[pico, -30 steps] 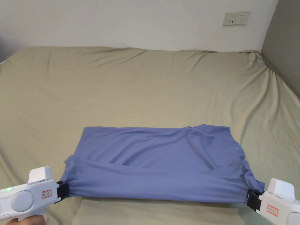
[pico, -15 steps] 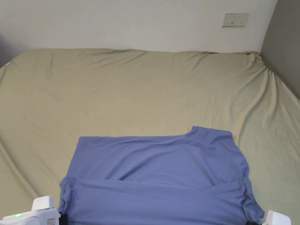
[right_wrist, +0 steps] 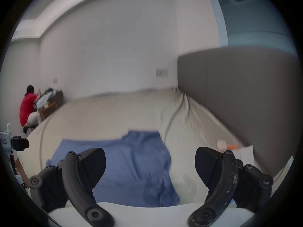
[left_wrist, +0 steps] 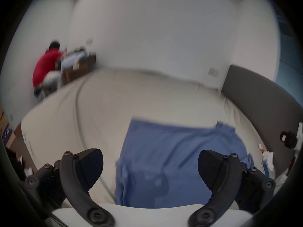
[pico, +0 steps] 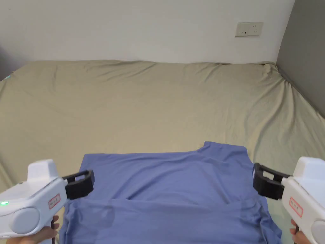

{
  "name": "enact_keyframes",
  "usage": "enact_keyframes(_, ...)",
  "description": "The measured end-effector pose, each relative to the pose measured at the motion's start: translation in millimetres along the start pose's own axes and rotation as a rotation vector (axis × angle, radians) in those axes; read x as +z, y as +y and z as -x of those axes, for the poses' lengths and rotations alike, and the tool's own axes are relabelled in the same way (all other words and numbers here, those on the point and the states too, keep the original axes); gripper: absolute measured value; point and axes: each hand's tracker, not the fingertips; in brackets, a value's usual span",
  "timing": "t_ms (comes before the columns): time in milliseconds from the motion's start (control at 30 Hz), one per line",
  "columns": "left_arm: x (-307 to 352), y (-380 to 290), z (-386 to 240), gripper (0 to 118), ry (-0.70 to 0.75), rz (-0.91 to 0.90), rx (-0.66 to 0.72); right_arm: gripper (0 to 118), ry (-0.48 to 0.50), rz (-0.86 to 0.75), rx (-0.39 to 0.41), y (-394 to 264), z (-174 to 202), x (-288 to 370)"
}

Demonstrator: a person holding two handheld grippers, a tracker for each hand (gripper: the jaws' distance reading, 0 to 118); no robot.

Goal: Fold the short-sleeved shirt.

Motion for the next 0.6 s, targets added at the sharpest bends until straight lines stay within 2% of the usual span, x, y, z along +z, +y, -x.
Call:
enact_keyframes(100,13.4,29.6,-26.1,116,0.031,-0.17,-0.064,112,-0.008,-0.109,0.025,28.1,14.7,9.4)
enact_keyframes(200,14.4,45.6,-44.7,115,0.037,-0.248,-0.107,113,-0.044,-0.171,0.067,39.2,28.0,11.2)
enact_keyframes(267,11.9,48.0,-50.5,108,0.029,-0.29,-0.109,111,-0.05,-0.197,0.081,40.3,34.1,11.8)
enact_keyframes(333,10.9,47.8,-56.1,82,0.006,-0.335,-0.12,94,-0.045,-0.221,0.096,40.4,38.0,11.6)
enact_keyframes(367,8.8,48.0,-59.1,65,0.004,-0.332,-0.126,78,-0.044,-0.233,0.102,40.0,40.1,11.4)
enact_keyframes(400,6.4,48.7,-61.5,27,-0.011,-0.321,-0.133,47,-0.049,-0.243,0.105,39.4,42.1,10.4)
enact_keyframes(433,4.6,47.9,-62.7,0,-0.034,-0.322,-0.137,22,-0.052,-0.246,0.105,39.2,43.5,9.3)
enact_keyframes(467,1.2,46.6,-64.9,0,-0.037,-0.327,-0.139,4,-0.049,-0.256,0.109,38.2,43.6,6.4)
enact_keyframes(600,-12.5,48.3,-66.1,0,-0.059,-0.31,-0.142,2,-0.014,-0.256,0.122,38.3,42.2,-5.1)
